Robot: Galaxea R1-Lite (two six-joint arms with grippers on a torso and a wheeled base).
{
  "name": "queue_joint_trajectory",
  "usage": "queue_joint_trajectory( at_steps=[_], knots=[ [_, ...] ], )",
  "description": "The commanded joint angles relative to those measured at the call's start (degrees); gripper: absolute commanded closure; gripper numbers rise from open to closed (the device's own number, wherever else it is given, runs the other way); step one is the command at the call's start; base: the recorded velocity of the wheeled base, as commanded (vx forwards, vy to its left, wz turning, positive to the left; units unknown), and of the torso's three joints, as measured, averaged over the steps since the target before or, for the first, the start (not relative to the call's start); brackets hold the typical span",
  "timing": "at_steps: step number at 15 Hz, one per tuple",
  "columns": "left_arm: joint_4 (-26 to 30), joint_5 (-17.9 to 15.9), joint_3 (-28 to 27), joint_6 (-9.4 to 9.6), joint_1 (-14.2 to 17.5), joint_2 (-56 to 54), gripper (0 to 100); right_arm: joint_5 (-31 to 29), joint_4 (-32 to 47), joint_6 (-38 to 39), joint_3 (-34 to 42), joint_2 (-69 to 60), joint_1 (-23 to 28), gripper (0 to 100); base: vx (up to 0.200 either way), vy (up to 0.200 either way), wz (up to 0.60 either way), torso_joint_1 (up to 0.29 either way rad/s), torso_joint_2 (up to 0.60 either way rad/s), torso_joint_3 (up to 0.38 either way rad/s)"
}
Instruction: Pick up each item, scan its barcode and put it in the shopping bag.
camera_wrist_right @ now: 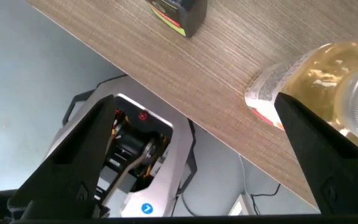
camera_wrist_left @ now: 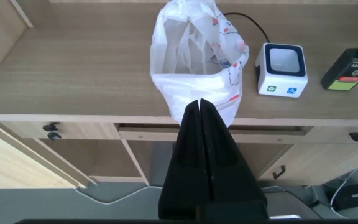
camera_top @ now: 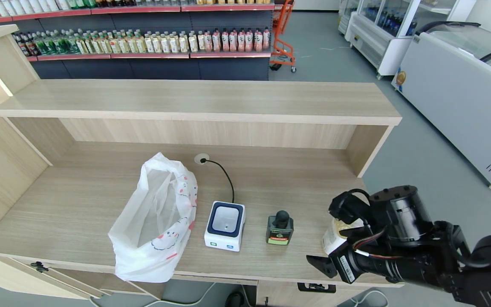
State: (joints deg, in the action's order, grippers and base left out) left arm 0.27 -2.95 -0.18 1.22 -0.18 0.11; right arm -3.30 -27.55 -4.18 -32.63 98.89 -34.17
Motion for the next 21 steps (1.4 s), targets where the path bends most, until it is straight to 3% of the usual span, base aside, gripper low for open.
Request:
queue_joint_trajectory(
  at_steps=[1,8,11,21],
  knots=[
    [0.0,0.0,0.0,0.01,0.0,0.0,100,0.1,-3.2,-0.1,0.1,6.2,-0.2,0,0.0,0.0,0.0,0.0,0.0,0.0],
    [0.0,0.0,0.0,0.01,0.0,0.0,100,4.4,-23.3,-1.4,-0.3,18.3,-2.0,0,0.0,0.0,0.0,0.0,0.0,0.0],
    [0.0,0.0,0.0,0.01,0.0,0.0,100,4.4,-31.8,-6.5,-0.2,23.8,-1.7,0,0.0,0.0,0.0,0.0,0.0,0.0],
    [0.0,0.0,0.0,0.01,0.0,0.0,100,4.4,-34.1,-13.4,-9.8,30.1,-1.1,0,0.0,0.0,0.0,0.0,0.0,0.0]
  ],
)
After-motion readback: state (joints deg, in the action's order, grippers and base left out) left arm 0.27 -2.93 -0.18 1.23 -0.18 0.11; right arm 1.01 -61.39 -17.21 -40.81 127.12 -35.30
